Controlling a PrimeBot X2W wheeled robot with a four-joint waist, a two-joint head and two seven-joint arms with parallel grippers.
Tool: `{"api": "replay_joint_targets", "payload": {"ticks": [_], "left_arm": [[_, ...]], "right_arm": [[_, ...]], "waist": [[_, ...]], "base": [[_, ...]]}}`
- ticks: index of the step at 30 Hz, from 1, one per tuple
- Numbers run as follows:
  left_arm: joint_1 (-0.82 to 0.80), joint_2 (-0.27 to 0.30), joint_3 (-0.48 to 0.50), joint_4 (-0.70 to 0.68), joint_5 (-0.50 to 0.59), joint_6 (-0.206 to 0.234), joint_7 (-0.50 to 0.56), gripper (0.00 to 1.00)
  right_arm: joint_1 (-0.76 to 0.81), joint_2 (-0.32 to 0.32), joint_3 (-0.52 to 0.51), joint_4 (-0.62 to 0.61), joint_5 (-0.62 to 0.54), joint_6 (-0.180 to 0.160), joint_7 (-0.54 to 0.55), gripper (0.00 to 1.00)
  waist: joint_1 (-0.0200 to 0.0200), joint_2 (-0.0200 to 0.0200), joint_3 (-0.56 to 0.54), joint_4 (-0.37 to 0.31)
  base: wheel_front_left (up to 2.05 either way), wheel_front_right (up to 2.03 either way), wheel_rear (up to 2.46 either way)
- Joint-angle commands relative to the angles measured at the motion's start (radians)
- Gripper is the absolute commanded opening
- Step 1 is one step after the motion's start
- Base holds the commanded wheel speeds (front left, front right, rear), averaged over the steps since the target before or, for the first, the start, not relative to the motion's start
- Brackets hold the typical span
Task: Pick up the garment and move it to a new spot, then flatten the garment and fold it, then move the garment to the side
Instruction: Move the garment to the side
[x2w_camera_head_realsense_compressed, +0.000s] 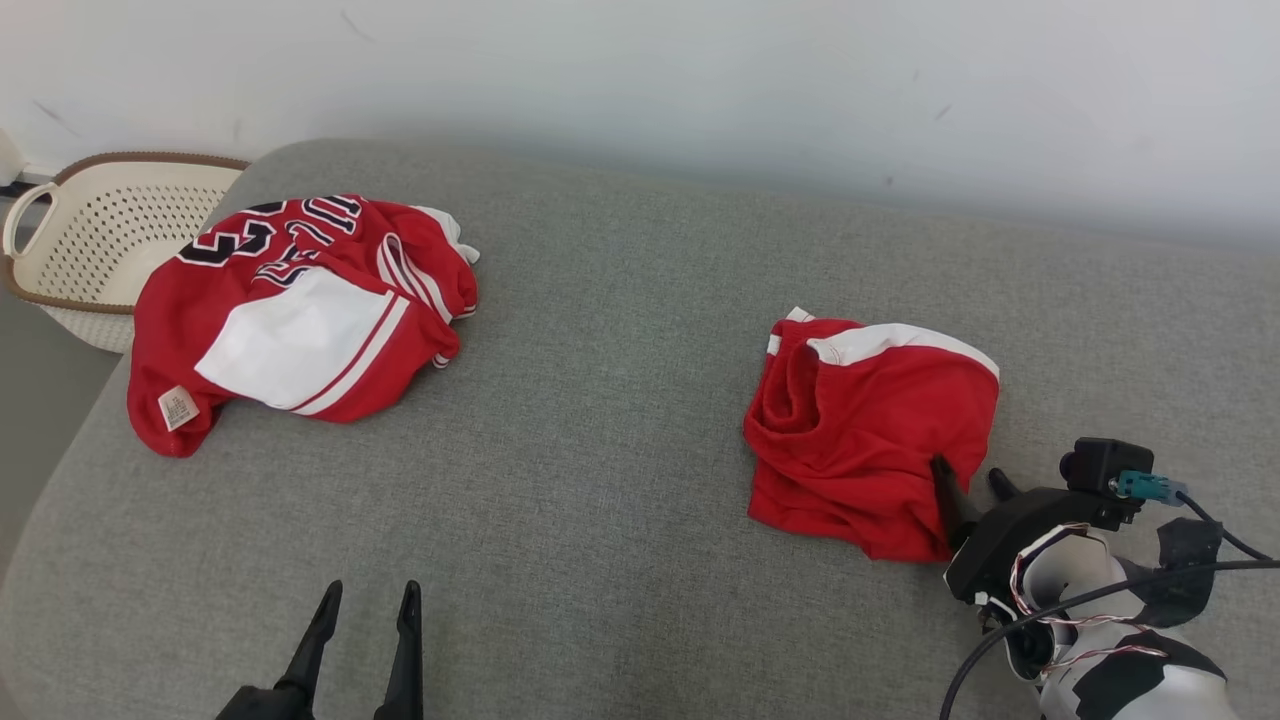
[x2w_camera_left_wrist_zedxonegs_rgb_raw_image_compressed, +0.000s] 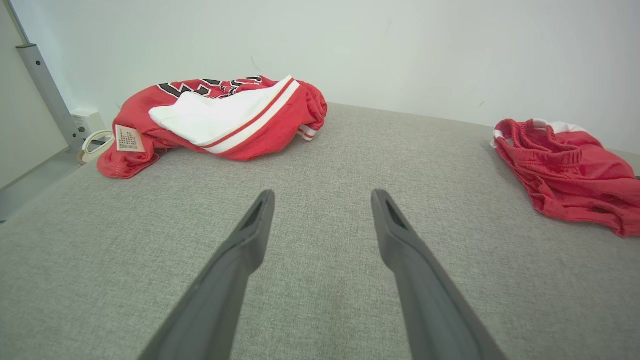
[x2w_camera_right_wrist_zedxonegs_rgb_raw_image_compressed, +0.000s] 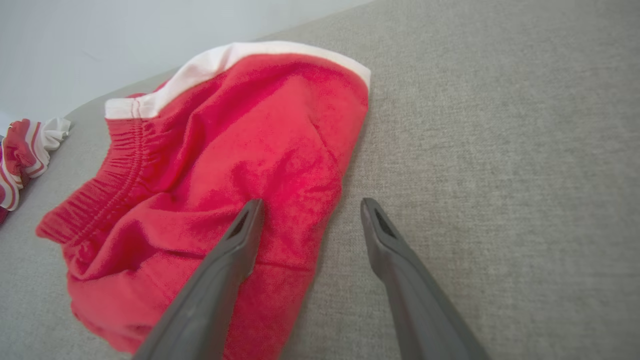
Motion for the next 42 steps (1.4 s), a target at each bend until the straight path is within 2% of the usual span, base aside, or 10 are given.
{"api": "replay_joint_targets", "payload": {"ticks": [1,4,5,6,7,8,14,24,34,42], "left_arm": [[-0.003,0.001,0.003,0.003,-0.001,-0.001,-0.004,1.0],[-0.005,0.001,0.002,0.002,-0.003,0.001,-0.004,1.0],[-0.006,0.001,0.002,0.002,-0.004,0.001,-0.004,1.0],[-0.008,0.001,0.002,0.003,-0.005,0.002,-0.004,1.0],[-0.01,0.0,0.002,0.003,-0.007,0.003,-0.004,1.0],[-0.012,0.0,0.001,0.004,-0.01,0.004,-0.004,1.0],[-0.008,0.0,0.009,0.004,-0.015,0.009,-0.004,1.0],[-0.007,-0.001,0.027,-0.021,-0.001,0.004,-0.003,1.0],[-0.036,0.021,0.064,-0.07,0.014,-0.005,-0.002,1.0],[-0.069,0.049,0.088,-0.121,0.028,-0.012,-0.002,1.0]], "right_arm": [[-0.002,0.005,0.007,0.01,0.014,-0.001,0.013,1.0],[-0.01,0.014,0.022,0.014,0.034,-0.001,0.036,1.0],[-0.01,0.018,0.029,0.011,0.042,-0.001,0.047,0.89],[-0.009,0.021,0.036,0.007,0.049,-0.001,0.053,0.5],[-0.009,0.02,0.042,0.004,0.055,-0.001,0.055,0.4],[-0.012,0.015,0.054,-0.005,0.065,-0.001,0.053,0.0],[-0.036,-0.011,0.089,-0.02,0.065,-0.001,0.01,0.0],[-0.114,-0.08,0.193,-0.034,0.001,-0.001,0.004,0.0],[-0.291,-0.167,0.309,-0.043,-0.079,-0.001,0.049,0.0],[-0.418,-0.238,0.366,-0.022,-0.096,-0.001,0.07,0.0]], "waist": [[0.0001,0.0,0.007,0.005],[0.0001,0.0,0.015,0.008],[0.0001,0.0,0.017,0.009],[0.0001,0.0,0.019,0.009],[0.0001,0.0,0.022,0.008],[0.0001,0.0,0.025,0.007],[0.0001,0.0,0.026,-0.016],[0.0001,0.0,0.038,-0.111],[0.0001,0.0,0.131,-0.238],[0.0001,0.0,0.228,-0.285]], "base": [[0.0,0.0,0.0],[0.0,0.0,0.0],[0.0,0.0,0.0],[0.0,0.0,0.0],[0.0,0.0,0.0],[0.0,0.0,0.0],[0.0,0.0,0.0],[0.0,0.0,0.0],[0.0,0.0,0.0],[0.0,0.0,0.0]]}}
